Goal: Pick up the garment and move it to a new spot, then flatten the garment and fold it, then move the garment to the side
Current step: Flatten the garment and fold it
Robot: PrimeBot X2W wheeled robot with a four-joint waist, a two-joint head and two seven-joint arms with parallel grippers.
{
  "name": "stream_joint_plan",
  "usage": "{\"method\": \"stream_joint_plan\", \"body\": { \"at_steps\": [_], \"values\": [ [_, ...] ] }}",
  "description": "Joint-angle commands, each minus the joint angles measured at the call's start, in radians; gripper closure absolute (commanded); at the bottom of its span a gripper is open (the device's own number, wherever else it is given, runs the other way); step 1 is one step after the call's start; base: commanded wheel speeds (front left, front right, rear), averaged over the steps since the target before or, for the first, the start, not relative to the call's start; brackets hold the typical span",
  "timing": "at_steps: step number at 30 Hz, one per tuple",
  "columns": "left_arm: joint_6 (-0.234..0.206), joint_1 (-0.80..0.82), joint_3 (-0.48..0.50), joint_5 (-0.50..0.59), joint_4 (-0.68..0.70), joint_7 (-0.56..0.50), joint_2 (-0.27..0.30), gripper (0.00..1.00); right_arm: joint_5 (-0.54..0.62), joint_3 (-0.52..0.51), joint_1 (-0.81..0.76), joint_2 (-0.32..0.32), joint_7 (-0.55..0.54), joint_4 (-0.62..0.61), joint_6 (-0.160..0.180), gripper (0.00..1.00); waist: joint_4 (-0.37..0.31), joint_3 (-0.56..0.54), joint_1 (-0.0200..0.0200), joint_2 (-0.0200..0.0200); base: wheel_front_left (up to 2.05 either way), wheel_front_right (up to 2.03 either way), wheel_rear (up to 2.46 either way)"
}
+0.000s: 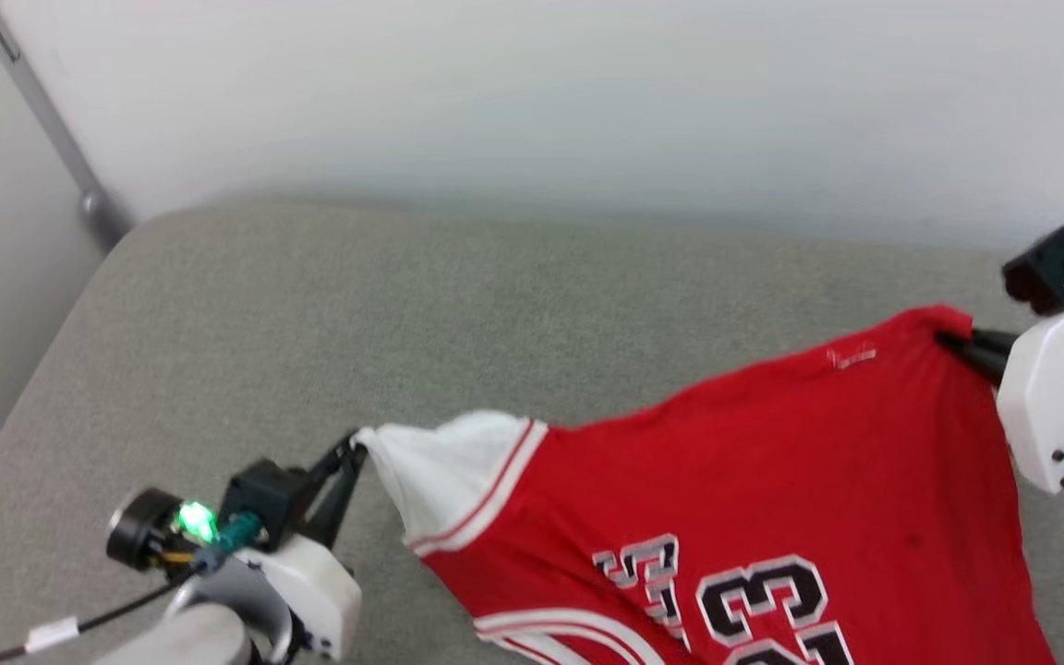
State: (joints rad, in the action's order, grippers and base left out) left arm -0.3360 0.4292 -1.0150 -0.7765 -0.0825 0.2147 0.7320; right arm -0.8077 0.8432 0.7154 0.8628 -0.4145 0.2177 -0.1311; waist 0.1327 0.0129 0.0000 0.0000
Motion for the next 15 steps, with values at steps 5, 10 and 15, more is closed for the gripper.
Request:
{"method": "stream_joint_plan", "body": {
  "at_steps": [5,10,15],
  "values": [
    [0.019,0.146,0.033,0.049,0.001,-0.019,0.011,1.0,0.048,-0.064,0.062,-0.014,0.046,0.001,0.001,1.0,-0.056,-0.051,0.0,0.0,0.0,0.0,0.0],
    [0.066,0.297,0.036,0.103,-0.02,-0.062,-0.002,1.0,0.081,-0.094,0.118,-0.032,0.04,-0.005,0.001,1.0,-0.077,-0.043,0.0,0.0,0.0,0.0,0.0],
    [0.126,0.483,0.053,0.146,-0.078,-0.098,-0.036,1.0,0.118,-0.136,0.201,-0.057,0.033,0.003,0.001,1.0,-0.09,-0.012,0.0,0.0,0.0,0.0,0.0]
  ]
}}
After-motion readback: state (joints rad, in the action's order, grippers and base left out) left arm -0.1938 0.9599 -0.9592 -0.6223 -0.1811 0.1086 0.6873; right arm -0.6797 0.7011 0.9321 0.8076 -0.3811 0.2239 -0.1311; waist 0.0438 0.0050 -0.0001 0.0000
